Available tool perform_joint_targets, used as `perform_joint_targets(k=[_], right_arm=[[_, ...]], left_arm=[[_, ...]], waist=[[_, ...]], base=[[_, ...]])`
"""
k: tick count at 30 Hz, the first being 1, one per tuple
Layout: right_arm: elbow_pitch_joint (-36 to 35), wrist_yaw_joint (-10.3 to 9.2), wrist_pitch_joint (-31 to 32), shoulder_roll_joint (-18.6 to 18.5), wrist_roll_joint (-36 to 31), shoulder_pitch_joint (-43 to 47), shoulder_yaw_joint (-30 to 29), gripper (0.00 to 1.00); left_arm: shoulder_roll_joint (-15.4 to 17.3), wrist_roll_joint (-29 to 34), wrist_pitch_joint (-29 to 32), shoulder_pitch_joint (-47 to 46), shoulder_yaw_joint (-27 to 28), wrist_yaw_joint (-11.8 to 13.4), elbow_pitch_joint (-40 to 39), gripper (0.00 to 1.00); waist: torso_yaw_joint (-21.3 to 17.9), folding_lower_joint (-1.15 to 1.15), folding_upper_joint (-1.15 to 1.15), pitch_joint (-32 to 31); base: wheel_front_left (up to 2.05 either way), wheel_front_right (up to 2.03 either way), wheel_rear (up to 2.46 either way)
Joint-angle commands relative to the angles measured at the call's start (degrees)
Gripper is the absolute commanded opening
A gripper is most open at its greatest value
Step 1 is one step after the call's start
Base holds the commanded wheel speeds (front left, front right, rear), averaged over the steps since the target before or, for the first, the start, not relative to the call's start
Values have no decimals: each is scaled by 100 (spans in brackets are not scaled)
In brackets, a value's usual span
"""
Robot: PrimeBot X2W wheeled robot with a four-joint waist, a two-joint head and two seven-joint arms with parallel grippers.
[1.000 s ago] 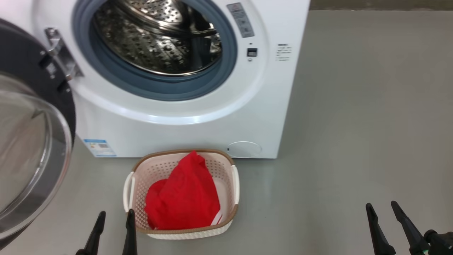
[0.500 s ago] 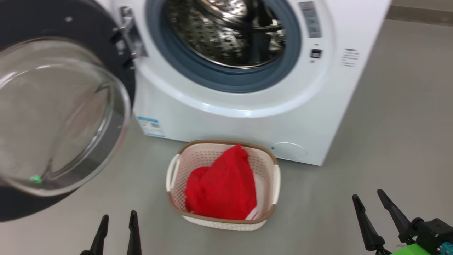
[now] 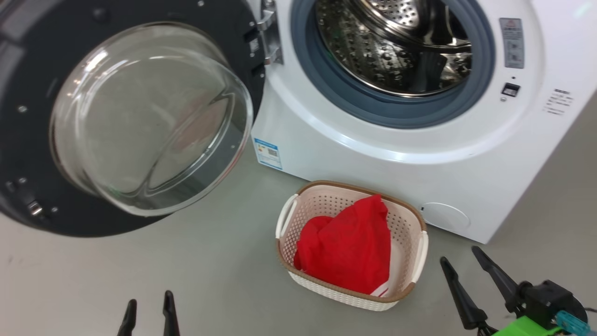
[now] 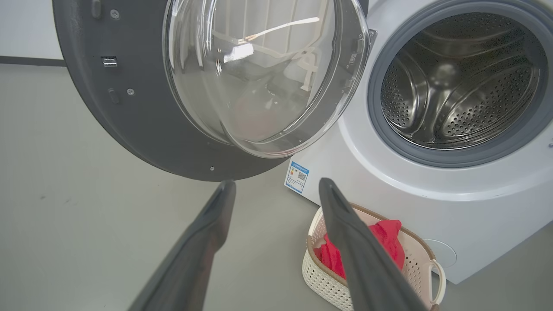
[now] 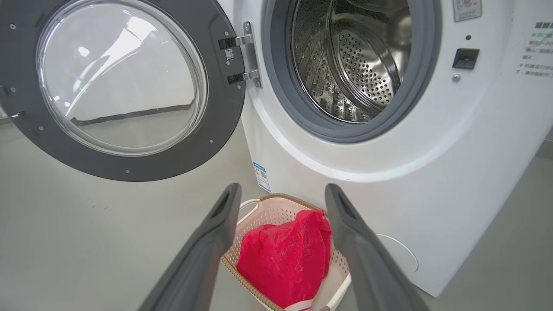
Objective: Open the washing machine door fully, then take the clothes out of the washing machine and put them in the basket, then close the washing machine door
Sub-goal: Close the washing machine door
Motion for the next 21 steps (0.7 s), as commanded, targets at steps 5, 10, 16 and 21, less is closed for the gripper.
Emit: perform_joint_targets(k=[5, 10, 16, 21], right_arm=[[-22, 36, -37, -212, 51, -490, 486, 100], [49, 36, -37, -230, 111, -620, 679, 100], [82, 36, -37, -219, 153, -611, 753, 100], [81, 36, -37, -207, 158, -576, 707, 100]], left_arm=[[56, -189, -29, 128, 312, 148, -329, 100], [56, -248, -29, 234, 305, 200, -418, 100], [56, -284, -29, 233, 296, 217, -465, 100], [56, -335, -29, 121, 371, 69, -641, 59]], waist=[[208, 0, 0, 23], [218, 0, 0, 23], [205, 0, 0, 0], [196, 0, 0, 0]], base=[[0, 0, 0], [0, 0, 0], [0, 0, 0], [0, 0, 0]])
